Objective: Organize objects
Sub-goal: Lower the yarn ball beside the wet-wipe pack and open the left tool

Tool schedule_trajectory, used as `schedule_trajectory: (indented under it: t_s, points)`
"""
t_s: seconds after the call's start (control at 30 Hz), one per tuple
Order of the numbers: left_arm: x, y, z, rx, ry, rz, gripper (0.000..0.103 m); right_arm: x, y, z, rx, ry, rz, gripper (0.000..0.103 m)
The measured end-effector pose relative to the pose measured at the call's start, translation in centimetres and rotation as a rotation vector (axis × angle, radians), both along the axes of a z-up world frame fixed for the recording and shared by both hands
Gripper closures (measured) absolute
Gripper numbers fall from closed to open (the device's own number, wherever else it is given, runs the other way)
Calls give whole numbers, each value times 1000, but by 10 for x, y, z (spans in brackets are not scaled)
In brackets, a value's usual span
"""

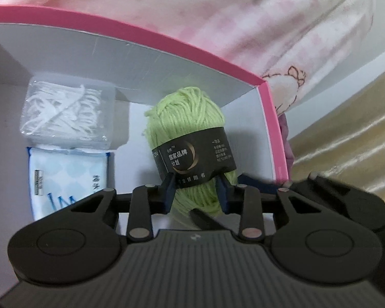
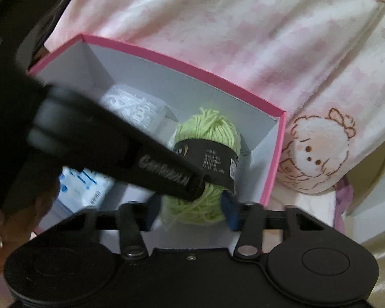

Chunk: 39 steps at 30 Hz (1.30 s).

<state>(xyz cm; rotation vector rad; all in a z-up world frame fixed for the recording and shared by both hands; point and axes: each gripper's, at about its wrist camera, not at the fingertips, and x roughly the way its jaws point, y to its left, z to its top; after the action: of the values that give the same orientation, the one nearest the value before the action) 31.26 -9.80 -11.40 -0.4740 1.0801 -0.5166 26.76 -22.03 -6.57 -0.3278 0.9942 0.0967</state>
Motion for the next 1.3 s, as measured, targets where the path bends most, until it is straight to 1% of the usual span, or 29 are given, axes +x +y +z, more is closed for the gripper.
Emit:
schedule_trajectory:
  t_s: [0.03,0.07,0.1,0.2,0.23,0.27,0.33,0.43,0.47,0.53,0.57,0.6,0.63,0.67,0.73,0.77,0.87,0.97,1.0,1.07,1.17,1.3]
  points:
    - [1,0,0,-1,7,16,70,0,0,-2,-12,2,-4,69]
    - [2,-1,0,-1,16,26,69,0,-2,-3,-16,1,-13,73]
    - [2,-2,2,5,20,31,69,0,-4,-2,-11,-6,-16,73]
    - [-1,1,7,26,6,49,62,4,-7,0,34,-35,-16,73]
    - [-1,4,8,34,3,60,59,5,-7,1,44,-54,-8,72]
    - [-1,6,9,40,-3,72,57,4,-7,2,44,-77,1,69]
    - [2,12,9,49,-11,102,56,2,-7,2,33,-93,23,66]
    - [15,13,8,55,-2,156,54,4,-8,-3,23,-84,38,66]
    - [19,12,9,62,-12,157,54,4,-8,-3,22,-83,38,66]
    - [27,3,9,90,-29,126,55,4,-8,-4,31,-84,43,66]
    - [29,-2,10,94,-36,95,62,2,-8,-3,42,-84,43,66]
    - [30,-8,9,80,-37,61,65,3,-9,-3,56,-81,43,66]
    - [31,-12,8,68,-35,33,66,3,-10,-3,68,-78,42,66]
    - [30,-17,10,78,-50,14,66,2,-11,-4,78,-78,40,66]
    - [27,-26,13,105,-114,-29,66,1,-11,-4,80,-84,39,66]
    - [27,-29,12,116,-126,-40,66,0,-11,-5,77,-89,39,66]
    - [30,-26,11,117,-119,-30,63,0,-8,-11,50,-100,44,67]
    - [28,-18,11,111,-91,-6,62,-3,-2,-14,15,-119,55,67]
    - [26,-15,13,115,-86,-1,61,-6,-3,-14,24,-127,59,67]
    - [21,-11,17,140,-87,3,55,-11,-4,-12,43,-135,59,67]
    - [9,-6,25,194,-88,4,53,-19,-2,-5,70,-153,68,65]
    - [-6,9,37,200,-69,-3,52,-30,-1,8,115,-173,50,63]
